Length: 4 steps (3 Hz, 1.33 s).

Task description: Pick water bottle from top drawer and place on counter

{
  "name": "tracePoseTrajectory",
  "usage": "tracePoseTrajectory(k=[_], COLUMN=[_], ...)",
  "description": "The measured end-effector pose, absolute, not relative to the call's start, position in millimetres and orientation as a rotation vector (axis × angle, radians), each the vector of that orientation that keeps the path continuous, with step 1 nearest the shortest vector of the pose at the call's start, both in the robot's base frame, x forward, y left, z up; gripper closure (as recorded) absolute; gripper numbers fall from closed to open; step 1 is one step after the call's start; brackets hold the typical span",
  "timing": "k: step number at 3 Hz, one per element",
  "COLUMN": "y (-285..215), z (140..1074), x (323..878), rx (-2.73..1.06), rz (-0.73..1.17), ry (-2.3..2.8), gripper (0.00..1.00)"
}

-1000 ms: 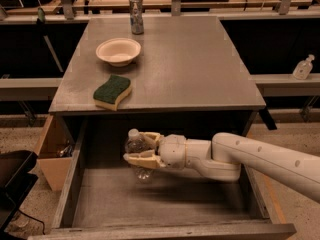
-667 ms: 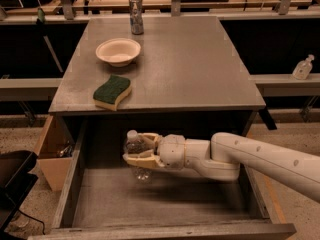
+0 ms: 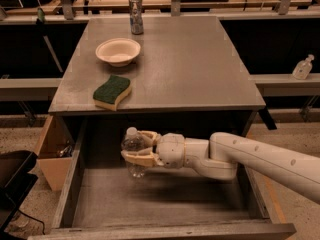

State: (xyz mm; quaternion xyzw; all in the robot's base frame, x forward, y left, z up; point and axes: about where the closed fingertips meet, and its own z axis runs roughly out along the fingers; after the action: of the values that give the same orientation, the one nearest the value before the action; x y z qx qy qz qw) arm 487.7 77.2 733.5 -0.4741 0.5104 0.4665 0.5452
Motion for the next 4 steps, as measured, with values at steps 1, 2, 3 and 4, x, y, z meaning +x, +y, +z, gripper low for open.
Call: tracePoseTrajectory(k=[1,2,3,4], y=[68,43,24,10], z=[774,823,880,954], x=[480,478,488,526], rx=[-1.073,-1.009,-0.989,-1.006], rz=[1.167,1.18,1.129,0.983], ry=[1.126,1.112,1.169,1.274], gripper=[1.0,1.0,1.0,1.0])
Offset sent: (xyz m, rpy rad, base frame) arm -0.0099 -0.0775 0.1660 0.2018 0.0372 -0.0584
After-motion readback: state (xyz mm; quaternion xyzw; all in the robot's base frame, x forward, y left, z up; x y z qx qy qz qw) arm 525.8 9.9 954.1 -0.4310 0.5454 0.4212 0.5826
